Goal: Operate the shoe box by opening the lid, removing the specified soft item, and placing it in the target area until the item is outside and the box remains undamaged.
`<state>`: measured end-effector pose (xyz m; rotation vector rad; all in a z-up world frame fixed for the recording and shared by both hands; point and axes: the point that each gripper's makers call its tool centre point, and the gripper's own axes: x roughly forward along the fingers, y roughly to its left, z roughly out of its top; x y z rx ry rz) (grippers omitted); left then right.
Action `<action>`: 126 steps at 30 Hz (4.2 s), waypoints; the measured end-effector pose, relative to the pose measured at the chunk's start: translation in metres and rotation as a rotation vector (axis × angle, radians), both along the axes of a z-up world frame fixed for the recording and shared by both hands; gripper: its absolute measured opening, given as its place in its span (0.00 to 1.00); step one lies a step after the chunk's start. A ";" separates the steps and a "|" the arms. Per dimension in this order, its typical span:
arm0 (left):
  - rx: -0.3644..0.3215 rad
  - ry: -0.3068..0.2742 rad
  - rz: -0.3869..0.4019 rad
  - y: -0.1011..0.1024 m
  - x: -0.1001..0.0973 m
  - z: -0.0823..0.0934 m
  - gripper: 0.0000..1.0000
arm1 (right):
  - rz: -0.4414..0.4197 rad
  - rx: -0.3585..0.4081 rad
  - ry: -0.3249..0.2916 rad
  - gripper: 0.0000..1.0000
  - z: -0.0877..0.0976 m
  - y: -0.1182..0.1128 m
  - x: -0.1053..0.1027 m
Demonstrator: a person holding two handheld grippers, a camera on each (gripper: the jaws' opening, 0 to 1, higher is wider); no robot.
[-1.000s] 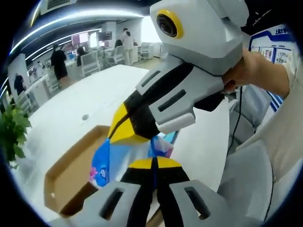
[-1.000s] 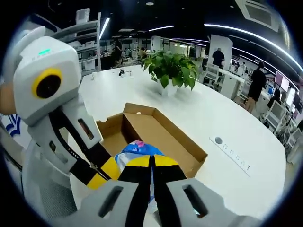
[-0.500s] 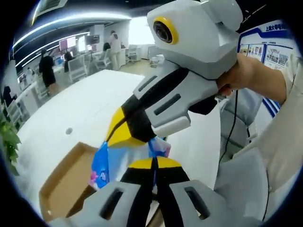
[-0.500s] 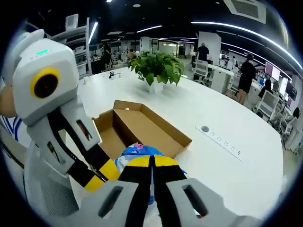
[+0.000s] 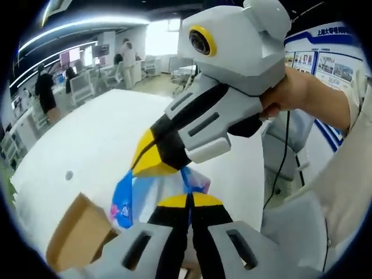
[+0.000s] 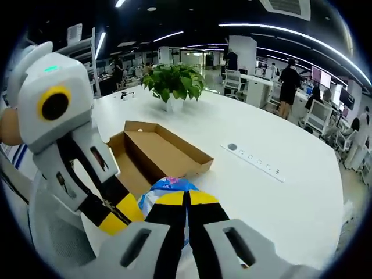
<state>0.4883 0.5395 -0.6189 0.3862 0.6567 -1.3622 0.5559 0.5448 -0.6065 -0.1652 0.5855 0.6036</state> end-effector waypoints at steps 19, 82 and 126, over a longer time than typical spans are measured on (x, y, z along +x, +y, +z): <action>-0.011 0.045 -0.071 -0.061 -0.002 -0.008 0.00 | -0.077 0.007 0.041 0.00 -0.011 -0.065 -0.001; -0.036 0.236 -0.177 -0.220 0.000 -0.062 0.00 | -0.182 0.034 0.225 0.00 -0.074 -0.204 -0.003; 0.020 0.300 -0.184 -0.232 0.008 -0.110 0.00 | -0.223 0.041 0.296 0.00 -0.129 -0.229 0.009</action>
